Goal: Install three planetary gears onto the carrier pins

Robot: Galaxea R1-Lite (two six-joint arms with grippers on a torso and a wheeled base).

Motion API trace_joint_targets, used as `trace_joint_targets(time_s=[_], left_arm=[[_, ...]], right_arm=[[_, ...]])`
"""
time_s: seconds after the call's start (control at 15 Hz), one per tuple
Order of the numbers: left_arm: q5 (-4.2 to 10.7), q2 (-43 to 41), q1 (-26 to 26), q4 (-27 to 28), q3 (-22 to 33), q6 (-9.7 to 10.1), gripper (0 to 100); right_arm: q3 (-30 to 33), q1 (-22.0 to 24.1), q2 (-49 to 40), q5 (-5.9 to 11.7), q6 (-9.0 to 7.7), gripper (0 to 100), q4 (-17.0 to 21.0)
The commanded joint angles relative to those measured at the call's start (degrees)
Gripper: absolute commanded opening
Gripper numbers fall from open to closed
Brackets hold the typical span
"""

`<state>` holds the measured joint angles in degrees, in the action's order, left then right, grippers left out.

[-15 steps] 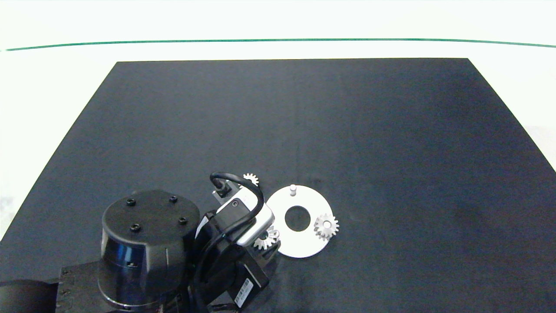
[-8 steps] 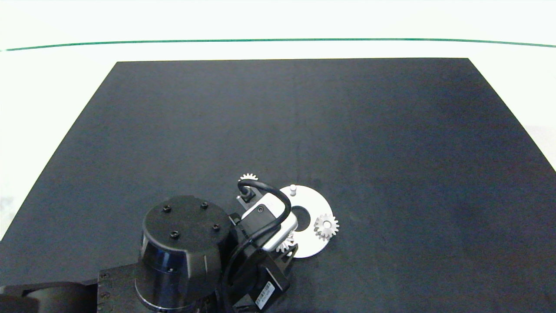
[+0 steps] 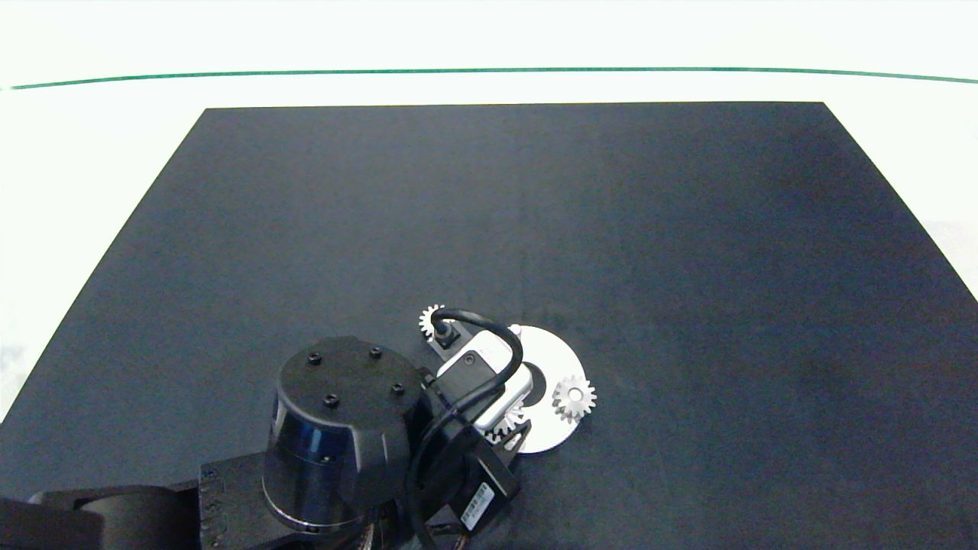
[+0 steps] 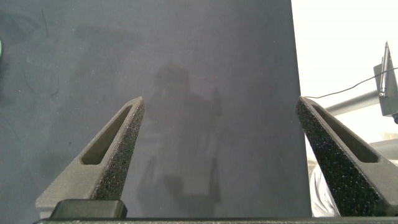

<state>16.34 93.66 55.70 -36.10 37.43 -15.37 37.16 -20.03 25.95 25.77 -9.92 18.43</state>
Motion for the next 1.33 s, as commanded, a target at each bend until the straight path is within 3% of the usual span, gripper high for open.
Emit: trace_joint_targets(time_s=[0.07, 1.0, 1.33], left_arm=[[0.1, 0.29, -0.24, -0.2, 0.1, -0.18, 7], [0.1, 1.53, -2.44, -1.61, -0.77, -0.45, 7], [-0.08, 3.28, -2.44, -4.86, -1.48, -0.45, 7]], right_arm=[[-0.07, -0.01, -0.2, 0.16, -0.1, 100, 0.11], [0.28, -0.01, -0.55, 0.16, -0.1, 100, 1.26], [0.28, -0.1, -0.73, 0.16, -0.1, 100, 1.34]])
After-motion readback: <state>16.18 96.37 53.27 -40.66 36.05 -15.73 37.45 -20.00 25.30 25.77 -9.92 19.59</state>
